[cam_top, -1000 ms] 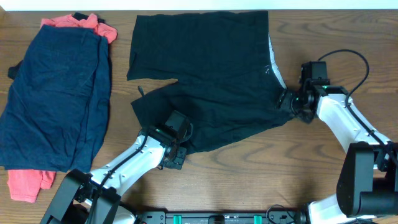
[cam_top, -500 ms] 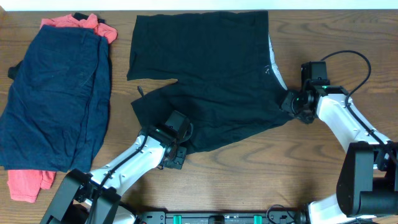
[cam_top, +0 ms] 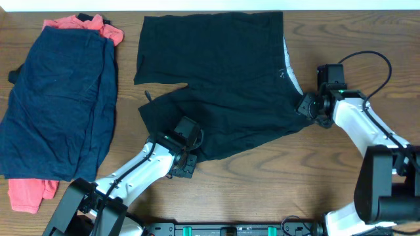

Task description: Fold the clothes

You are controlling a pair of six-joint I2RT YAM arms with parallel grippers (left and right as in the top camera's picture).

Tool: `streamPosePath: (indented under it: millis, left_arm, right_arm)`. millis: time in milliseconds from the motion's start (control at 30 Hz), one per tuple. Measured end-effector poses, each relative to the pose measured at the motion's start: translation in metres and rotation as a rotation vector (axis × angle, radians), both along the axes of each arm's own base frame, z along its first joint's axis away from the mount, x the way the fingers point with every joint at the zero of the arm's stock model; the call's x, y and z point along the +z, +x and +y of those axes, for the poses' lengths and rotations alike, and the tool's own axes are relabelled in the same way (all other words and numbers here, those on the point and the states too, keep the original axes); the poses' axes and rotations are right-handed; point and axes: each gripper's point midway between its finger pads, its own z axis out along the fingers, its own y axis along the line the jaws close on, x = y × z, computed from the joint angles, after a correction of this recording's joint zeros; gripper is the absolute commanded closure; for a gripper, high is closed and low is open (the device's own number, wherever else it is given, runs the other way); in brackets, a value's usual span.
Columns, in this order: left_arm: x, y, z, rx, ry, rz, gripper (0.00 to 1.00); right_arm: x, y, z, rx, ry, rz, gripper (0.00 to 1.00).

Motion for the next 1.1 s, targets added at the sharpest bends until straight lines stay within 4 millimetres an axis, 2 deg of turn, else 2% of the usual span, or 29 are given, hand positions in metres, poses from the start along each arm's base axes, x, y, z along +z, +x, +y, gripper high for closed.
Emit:
streamPosePath:
  millis: [167,233,300,333,633,800,933,1100]
  left_arm:
    - [0.000,0.000,0.000,0.000,0.000,0.000,0.94]
    - [0.000,0.000,0.000,0.005,-0.001,0.000,0.94]
    - [0.000,0.000,0.000,0.019,-0.003,0.000,0.94]
    - [0.000,0.000,0.000,0.022,-0.003,0.000,0.94]
    - [0.000,0.000,0.000,0.040,-0.003,0.001,0.94]
    - [0.009,-0.009,0.012,0.088,0.024,0.078,0.94]
    - [0.037,0.004,0.014,0.133,0.001,0.068,0.94]
    - [0.087,0.021,0.009,0.147,-0.068,-0.045,0.94]
  right_arm:
    - [-0.018,-0.006,0.001,0.002,0.003,0.055,0.49]
    - [-0.022,-0.007,0.001,0.004,0.003,0.067,0.65]
    - [-0.023,-0.007,0.000,0.003,-0.002,0.070,0.90]
    - [-0.023,-0.007,0.000,0.001,-0.001,0.069,0.99]
    - [-0.022,-0.008,0.002,-0.001,0.008,0.079,0.99]
    - [-0.016,-0.030,-0.003,-0.018,0.024,0.154,0.99]
    - [0.020,-0.039,-0.013,-0.039,0.067,0.108,0.98]
    - [0.085,-0.049,-0.025,-0.037,0.113,-0.054,0.99]
